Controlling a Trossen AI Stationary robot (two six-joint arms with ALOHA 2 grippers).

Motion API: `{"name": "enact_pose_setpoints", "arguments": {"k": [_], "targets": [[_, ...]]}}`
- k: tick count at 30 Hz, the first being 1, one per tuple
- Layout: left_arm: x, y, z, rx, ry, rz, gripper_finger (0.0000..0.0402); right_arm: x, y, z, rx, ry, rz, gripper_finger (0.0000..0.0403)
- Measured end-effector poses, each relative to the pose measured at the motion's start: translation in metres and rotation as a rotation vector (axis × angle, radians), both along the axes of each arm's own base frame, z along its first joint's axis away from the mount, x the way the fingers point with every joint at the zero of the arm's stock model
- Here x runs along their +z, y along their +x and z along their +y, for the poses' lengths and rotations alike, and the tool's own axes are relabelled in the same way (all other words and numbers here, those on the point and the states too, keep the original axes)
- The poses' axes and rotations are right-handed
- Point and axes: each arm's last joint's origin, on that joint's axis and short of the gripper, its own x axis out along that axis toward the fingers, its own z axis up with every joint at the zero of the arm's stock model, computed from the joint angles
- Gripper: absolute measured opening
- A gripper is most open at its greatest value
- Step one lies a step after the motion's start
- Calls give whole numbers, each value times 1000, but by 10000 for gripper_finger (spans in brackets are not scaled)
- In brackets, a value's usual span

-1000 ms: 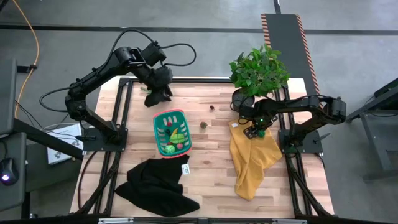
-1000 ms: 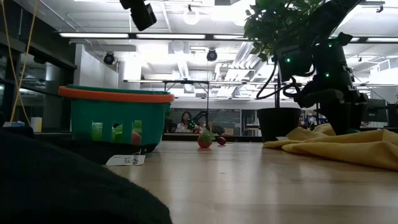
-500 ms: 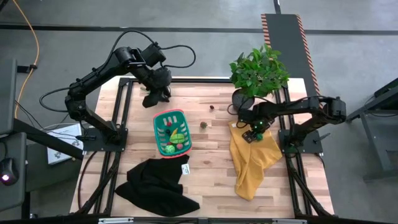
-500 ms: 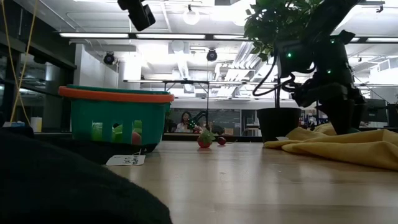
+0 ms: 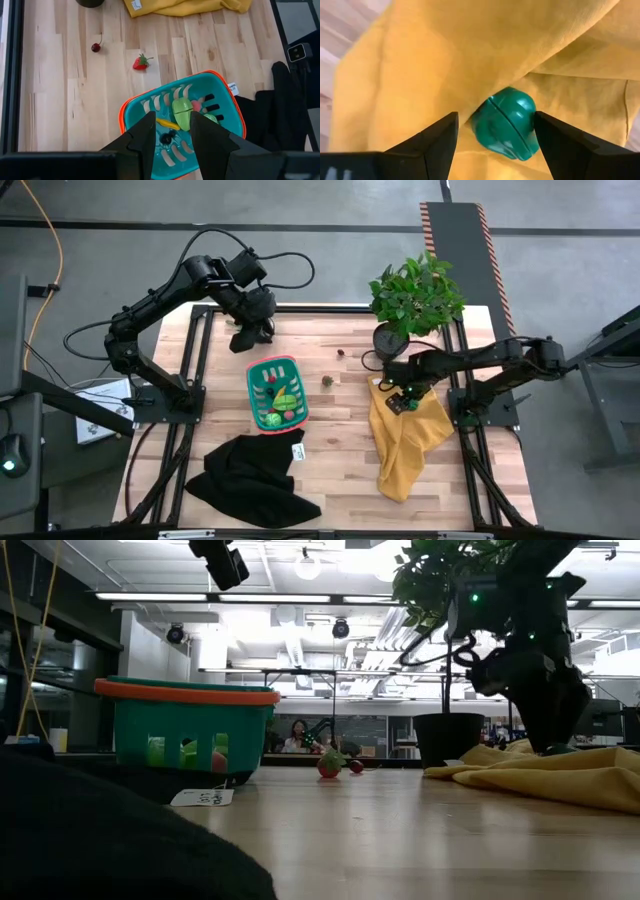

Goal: Pick and placing Produce into tupperware
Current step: Put the green pepper in the green basket

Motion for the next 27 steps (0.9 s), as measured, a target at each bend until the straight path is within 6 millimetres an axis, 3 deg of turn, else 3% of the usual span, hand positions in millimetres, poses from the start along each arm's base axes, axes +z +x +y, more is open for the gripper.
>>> {"name": "enact_pose_setpoints", "arguments": {"k": [21, 27], "targets": [[0, 0, 0, 7, -5, 1, 111, 4, -8, 0, 53, -49, 50, 249], [0, 0, 0, 8, -5, 1, 111, -7, -3, -4, 53, -26, 80, 249]]}}
